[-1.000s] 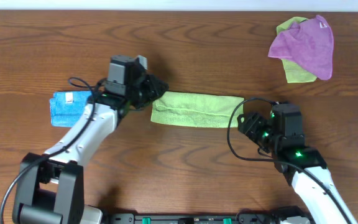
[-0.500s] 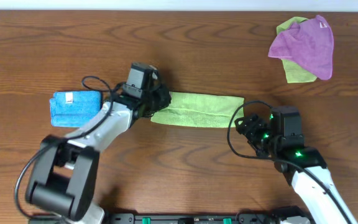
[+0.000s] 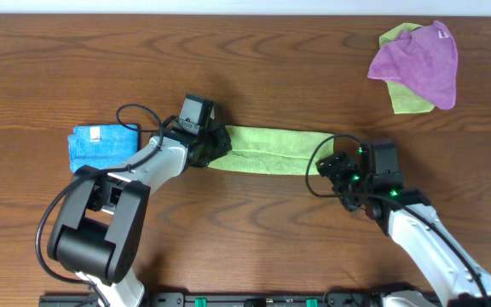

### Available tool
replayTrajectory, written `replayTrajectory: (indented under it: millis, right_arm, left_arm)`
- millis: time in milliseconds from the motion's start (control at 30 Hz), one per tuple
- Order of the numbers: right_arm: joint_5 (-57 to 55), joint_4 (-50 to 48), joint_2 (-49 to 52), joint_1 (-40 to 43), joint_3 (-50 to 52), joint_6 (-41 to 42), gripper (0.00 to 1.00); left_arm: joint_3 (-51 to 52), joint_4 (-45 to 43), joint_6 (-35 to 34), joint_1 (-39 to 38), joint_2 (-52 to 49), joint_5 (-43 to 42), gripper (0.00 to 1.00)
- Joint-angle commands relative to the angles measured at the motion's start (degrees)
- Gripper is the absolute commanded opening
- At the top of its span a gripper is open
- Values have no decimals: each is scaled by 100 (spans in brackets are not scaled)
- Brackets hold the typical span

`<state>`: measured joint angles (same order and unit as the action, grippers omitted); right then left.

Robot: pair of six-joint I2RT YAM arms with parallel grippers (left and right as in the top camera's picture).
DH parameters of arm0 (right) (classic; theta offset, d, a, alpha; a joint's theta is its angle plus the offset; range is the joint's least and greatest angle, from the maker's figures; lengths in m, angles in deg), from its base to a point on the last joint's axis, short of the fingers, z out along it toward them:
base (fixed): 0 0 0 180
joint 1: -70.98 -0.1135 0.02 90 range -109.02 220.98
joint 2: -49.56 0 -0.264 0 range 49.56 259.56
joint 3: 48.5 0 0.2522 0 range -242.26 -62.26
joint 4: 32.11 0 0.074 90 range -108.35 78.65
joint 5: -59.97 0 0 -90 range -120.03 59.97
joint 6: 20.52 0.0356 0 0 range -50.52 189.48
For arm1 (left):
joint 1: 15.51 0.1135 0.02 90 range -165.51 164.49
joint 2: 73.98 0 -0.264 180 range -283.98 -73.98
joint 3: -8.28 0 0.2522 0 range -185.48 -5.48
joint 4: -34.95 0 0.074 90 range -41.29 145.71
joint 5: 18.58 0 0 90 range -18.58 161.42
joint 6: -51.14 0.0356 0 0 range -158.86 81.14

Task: Fold the cloth
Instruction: 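Grasp the right end of the green strip with the right gripper, then fold the strip's right end leftward toward the left gripper with the right gripper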

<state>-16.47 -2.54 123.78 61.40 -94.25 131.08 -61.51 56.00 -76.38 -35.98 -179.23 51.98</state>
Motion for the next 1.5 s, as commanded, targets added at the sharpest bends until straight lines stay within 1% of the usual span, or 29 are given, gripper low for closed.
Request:
replayTrajectory:
  millis: [0, 167, 367, 533, 667, 967, 1167, 1300, 1400, 1433, 1467]
  right_arm:
    - [39, -136, 212, -120, -26, 205, 79]
    - [-31, -389, 586, -254, -26, 310, 79]
    - [-179, -761, 1051, -393, -26, 334, 79]
    - [-286, -1016, 1394, -411, -26, 400, 80]
    - [-389, -1082, 1478, -411, -26, 417, 80]
    - [-1021, -1069, 1495, -411, -26, 417, 80]
    - [-1360, -1113, 1556, -411, -24, 417, 74]
    - [-1211, -1456, 1950, -417, -26, 417, 72]
    - [-1115, -1799, 2260, -470, -26, 417, 67]
    - [-1115, -1899, 2354, -485, -26, 417, 64]
    - [-1117, -1939, 2402, -487, -26, 417, 59]
  left_arm:
    - [-87, 136, 197, -24, -42, 352, 6]
    - [-85, 328, 291, -68, -42, 573, 6]
    - [-83, 339, 289, -197, -83, 638, 6]
    - [-81, 503, 284, -284, -341, 632, 6]
    - [-81, 579, 284, -293, -437, 592, 6]
    - [-83, 560, 282, -291, -437, 590, 6]
    - [-83, 564, 280, -291, -437, 590, 6]
    - [-83, 575, 280, -291, -437, 590, 6]
    - [-83, 599, 280, -291, -437, 590, 6]
    - [-83, 608, 280, -291, -437, 588, 6]
    - [-83, 616, 280, -291, -437, 588, 6]
